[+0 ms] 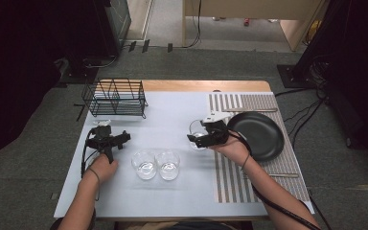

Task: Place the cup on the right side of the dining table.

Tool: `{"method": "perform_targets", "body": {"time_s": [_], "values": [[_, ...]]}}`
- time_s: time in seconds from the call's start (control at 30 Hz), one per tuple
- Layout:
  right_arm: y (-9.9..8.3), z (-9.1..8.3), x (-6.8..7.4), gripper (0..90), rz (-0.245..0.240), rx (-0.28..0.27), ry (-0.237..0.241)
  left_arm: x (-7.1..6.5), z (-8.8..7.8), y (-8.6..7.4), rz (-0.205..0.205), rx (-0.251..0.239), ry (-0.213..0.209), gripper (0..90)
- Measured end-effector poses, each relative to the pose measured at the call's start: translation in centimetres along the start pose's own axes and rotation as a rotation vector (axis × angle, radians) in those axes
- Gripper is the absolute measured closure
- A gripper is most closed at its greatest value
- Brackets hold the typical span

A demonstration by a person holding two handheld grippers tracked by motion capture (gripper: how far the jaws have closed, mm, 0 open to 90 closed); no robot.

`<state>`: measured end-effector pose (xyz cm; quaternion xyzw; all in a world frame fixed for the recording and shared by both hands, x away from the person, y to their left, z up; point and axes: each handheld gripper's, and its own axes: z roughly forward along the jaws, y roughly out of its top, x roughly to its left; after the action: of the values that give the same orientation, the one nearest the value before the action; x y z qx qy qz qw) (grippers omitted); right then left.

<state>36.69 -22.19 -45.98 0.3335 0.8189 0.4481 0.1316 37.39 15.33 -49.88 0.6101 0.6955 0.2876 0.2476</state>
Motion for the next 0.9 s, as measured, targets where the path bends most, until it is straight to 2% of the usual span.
{"method": "perform_targets", "body": {"time_s": [0.9], "values": [[0.16,0.01,-0.85,17.6,0.04,0.009,-0.046,0.0,0.0,-0.01,0.0,-0.001,0.0,0.0]]}}
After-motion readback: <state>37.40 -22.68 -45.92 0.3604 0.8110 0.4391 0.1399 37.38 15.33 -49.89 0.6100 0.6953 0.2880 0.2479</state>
